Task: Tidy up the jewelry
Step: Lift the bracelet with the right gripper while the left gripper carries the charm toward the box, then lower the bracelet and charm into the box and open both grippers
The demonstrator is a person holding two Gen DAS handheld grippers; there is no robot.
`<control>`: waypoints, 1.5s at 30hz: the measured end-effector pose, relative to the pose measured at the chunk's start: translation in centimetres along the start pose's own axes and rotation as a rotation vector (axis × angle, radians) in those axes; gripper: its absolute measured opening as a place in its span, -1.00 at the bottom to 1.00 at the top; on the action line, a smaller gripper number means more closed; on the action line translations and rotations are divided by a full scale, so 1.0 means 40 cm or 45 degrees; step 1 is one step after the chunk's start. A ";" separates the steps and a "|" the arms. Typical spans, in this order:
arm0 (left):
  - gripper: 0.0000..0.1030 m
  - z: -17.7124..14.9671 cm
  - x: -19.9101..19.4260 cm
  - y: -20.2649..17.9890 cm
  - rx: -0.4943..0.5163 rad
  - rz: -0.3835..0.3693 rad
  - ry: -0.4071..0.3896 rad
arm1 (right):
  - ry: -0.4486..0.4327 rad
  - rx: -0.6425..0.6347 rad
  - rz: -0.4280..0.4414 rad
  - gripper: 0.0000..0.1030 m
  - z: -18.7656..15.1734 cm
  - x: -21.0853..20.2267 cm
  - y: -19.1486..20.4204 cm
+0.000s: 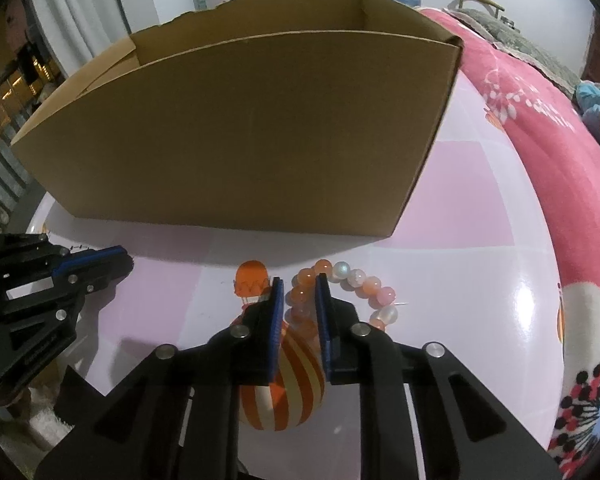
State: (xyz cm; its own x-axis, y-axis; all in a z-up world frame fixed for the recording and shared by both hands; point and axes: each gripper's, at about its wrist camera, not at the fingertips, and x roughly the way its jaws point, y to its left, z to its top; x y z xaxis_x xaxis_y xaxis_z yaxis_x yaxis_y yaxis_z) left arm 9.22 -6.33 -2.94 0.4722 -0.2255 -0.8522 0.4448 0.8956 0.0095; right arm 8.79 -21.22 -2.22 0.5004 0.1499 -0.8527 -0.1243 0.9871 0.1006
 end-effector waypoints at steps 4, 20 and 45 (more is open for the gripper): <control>-0.95 0.000 0.000 0.000 0.001 0.001 0.000 | -0.007 0.065 0.034 -0.81 -0.002 -0.004 -0.033; -0.95 -0.005 0.002 -0.006 0.011 0.014 -0.013 | -0.091 0.189 0.118 -0.81 0.010 -0.053 -0.086; -0.95 0.111 -0.383 0.105 -0.051 -0.393 -0.473 | -0.523 0.114 0.321 -0.81 0.139 -0.385 -0.079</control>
State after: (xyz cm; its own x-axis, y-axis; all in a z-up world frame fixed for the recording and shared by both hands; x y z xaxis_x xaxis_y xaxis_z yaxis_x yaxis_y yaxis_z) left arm 7.23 -0.79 12.47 0.5658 -0.5983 -0.5674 0.5809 0.7776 -0.2407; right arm 6.26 -26.33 13.44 0.7634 0.3763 -0.5250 -0.2198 0.9156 0.3366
